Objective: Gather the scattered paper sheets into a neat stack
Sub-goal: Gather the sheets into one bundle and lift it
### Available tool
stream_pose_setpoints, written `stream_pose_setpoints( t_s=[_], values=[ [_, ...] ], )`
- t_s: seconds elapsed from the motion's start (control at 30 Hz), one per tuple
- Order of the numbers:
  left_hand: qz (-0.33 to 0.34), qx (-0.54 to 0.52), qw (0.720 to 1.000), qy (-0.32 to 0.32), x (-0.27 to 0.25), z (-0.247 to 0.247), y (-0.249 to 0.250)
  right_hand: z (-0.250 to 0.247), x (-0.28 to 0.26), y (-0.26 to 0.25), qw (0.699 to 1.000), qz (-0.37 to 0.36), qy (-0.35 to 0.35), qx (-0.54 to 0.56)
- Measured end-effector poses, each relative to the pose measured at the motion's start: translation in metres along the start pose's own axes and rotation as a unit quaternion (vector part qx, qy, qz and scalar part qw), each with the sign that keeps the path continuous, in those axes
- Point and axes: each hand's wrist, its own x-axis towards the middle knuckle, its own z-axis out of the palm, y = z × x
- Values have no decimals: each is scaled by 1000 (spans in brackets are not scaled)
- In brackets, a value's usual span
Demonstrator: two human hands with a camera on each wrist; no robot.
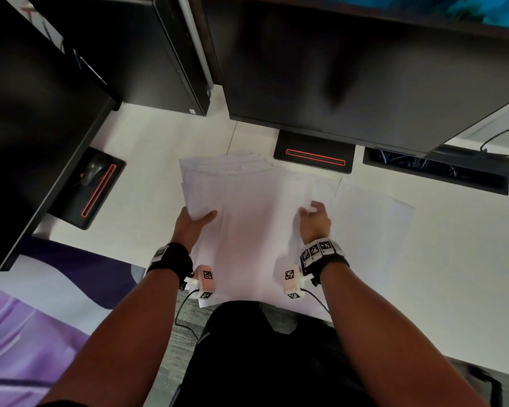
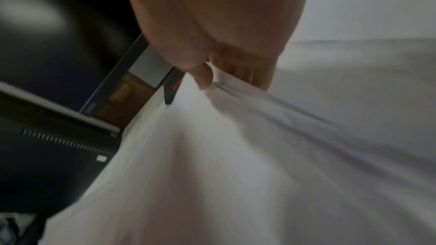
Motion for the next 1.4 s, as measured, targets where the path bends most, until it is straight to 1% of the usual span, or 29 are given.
stream_pose_setpoints(
  t_s=[0.03,0.07,0.1,0.2,0.23,0.27,0.33,0.4,0.43,0.53,0.57,0.63,0.7,0.8,0.97,1.0,1.03,1.07,1.13,1.17,1.2,1.27,1.4],
  values=[
    [-1,-5,1000,3,-1,1,0,-1,-1,-1,999,19,43,12],
    [-2,-9,1000,8,-3,2,1,-1,-5,-2,998,28,64,9],
    [-2,-15,1000,9,-4,4,1,2,-8,-2,998,21,64,-5],
    [2,-26,1000,13,-7,8,2,18,-18,-10,999,-35,-6,-30],
    [3,-26,1000,11,-6,8,1,20,-19,-12,998,-45,-16,-32],
    [4,-26,1000,9,-5,7,1,20,-18,-13,999,-43,-9,-29],
    [5,-30,1000,6,-5,6,2,16,-12,-13,999,-23,34,-19],
    [12,-34,999,2,-8,7,4,11,-11,-9,998,-4,58,-19],
    [13,-37,999,0,-9,8,5,11,-12,-9,998,-12,51,-25],
    [9,-45,999,2,-10,10,5,21,-22,-14,997,-47,-21,-53],
    [7,-44,999,3,-10,10,5,23,-23,-16,997,-52,-24,-53],
    [3,-40,999,5,-9,9,5,23,-25,-21,998,-43,9,-37],
    [0,-39,999,11,-9,8,5,18,-24,-17,997,-34,47,-47],
    [-11,-50,999,18,-9,9,4,12,-29,-7,994,-28,18,-100],
    [-18,-46,999,20,-11,10,6,26,-34,-3,978,-71,-49,-191],
    [-18,-44,999,19,-11,9,7,26,-33,-4,975,-77,-59,-200],
    [-19,-42,999,15,-11,8,7,25,-30,-4,975,-74,-53,-203],
    [-19,-42,999,11,-11,8,7,21,-27,-3,980,-55,-29,-191],
    [-19,-38,999,14,-12,8,9,8,-19,1,988,13,68,-141],
    [-18,-36,999,18,-13,9,10,1,-17,3,984,54,113,-126],
    [-18,-37,999,19,-13,9,11,-5,-15,6,980,95,132,-115],
    [-25,-44,999,17,-13,10,11,-16,-12,7,978,144,121,-90],
    [-27,-39,999,14,-14,10,12,-25,-5,7,986,157,33,-35]
  ],
)
